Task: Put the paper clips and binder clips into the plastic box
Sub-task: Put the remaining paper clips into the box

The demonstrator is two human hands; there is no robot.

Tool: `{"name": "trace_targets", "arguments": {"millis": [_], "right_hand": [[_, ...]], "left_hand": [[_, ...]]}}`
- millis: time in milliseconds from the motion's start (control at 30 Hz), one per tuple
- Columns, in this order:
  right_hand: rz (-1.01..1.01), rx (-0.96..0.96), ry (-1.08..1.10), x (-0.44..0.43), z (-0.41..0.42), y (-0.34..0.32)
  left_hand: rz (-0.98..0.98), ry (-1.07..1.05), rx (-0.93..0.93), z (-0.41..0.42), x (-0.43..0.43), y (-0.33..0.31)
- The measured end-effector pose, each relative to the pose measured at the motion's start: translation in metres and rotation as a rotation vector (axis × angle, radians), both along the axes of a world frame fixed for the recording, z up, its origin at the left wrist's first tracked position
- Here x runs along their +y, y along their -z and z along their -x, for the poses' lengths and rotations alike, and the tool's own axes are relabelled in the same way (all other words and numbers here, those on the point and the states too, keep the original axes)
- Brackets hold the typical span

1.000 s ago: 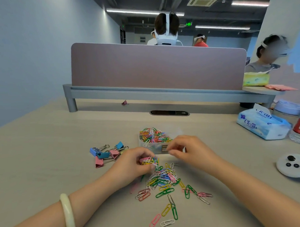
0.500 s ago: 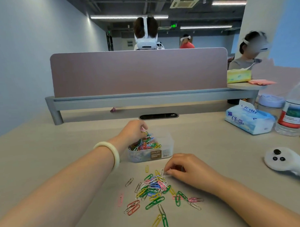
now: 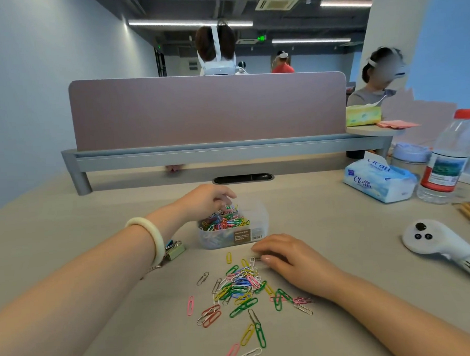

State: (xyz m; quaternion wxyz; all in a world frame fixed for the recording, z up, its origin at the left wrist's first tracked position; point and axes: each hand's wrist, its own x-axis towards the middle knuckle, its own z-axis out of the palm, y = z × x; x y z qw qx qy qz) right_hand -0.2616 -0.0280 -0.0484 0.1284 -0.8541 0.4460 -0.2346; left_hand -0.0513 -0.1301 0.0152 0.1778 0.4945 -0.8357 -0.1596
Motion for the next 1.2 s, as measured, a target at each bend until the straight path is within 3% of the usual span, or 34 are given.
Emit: {"name": "trace_targets", "arguments": {"millis": [200, 367, 433, 600, 733, 833, 900, 1067, 1200], "right_hand": [[-0.106, 0.068, -0.063, 0.005, -0.011, 0.003], [-0.144, 0.034, -0.075, 0.002, -0.021, -0.001], [-0.172, 0.019, -0.109, 0.001, -0.029, -0.002], [-0.302, -0.074, -0.15, 0.005, -0.03, 0.001], [-0.54, -0.343, -0.208, 0.018, -0.018, -0.003], [-0.529, -0.436, -0.188, 0.019, -0.006, -0.018], [-0.502, -0.359, -0.151, 0.019, 0.004, -0.025], [-0.356, 0.328, -0.108, 0.018, 0.024, -0.012], [-0.14, 0.498, -0.175, 0.021, 0.008, 0.002]], "left_hand": [[0.077, 0.131, 0.084, -0.015, 0.046, 0.0], [0.18, 0.076, 0.215, -0.034, 0.082, 0.011], [0.168, 0.064, 0.15, -0.04, 0.102, 0.021], [-0.098, 0.06, -0.329, -0.046, 0.141, 0.061], [-0.088, 0.098, -0.339, -0.04, 0.151, 0.068], [-0.144, 0.166, -0.293, -0.036, 0.156, 0.063], [-0.206, 0.166, -0.236, -0.04, 0.161, 0.056], [-0.144, 0.117, -0.357, -0.05, 0.162, 0.06], [-0.054, 0.088, -0.417, -0.024, 0.157, 0.069]]}}
